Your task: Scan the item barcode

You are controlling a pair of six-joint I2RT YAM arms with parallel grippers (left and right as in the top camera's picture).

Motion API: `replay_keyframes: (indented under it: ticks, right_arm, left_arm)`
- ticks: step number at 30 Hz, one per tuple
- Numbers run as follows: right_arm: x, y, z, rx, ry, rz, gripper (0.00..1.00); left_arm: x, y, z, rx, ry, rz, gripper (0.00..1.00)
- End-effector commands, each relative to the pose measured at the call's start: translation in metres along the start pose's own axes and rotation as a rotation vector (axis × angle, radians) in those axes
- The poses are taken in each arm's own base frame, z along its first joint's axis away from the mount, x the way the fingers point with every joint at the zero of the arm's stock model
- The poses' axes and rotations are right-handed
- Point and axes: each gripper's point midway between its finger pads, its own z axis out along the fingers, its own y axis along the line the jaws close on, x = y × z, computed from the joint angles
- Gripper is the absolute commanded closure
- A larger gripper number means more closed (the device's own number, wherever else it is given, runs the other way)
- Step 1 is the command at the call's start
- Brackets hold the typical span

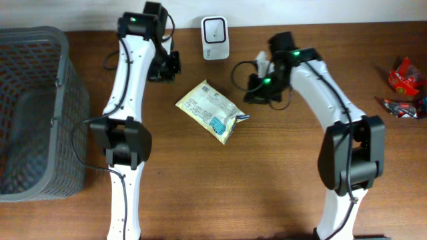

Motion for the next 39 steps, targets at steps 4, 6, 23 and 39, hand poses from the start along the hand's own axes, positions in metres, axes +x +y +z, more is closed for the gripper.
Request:
replay_keyframes:
  ticks: [4, 6, 23, 39]
  right_arm:
    - [0.025, 0.043, 0.055, 0.019, 0.042, 0.074, 0.96]
    - [0.031, 0.026, 0.074, 0.107, 0.043, 0.121, 0.95]
    - [-0.012, -0.029, 0.07, 0.188, -0.032, -0.104, 0.91]
    - [-0.037, -0.012, 0.006, 0.228, -0.184, 0.03, 0.91]
  left_arm:
    - [0.012, 0.003, 0.052, -0.029, 0.071, -0.031, 0.94]
    - [0.013, 0.016, 0.056, -0.034, 0.085, -0.061, 0.94]
    - [0.015, 0.011, 0.057, -0.027, 0.089, 0.011, 0.55]
    - [0.042, -0.045, 0.054, 0.191, 0.188, 0.101, 1.0]
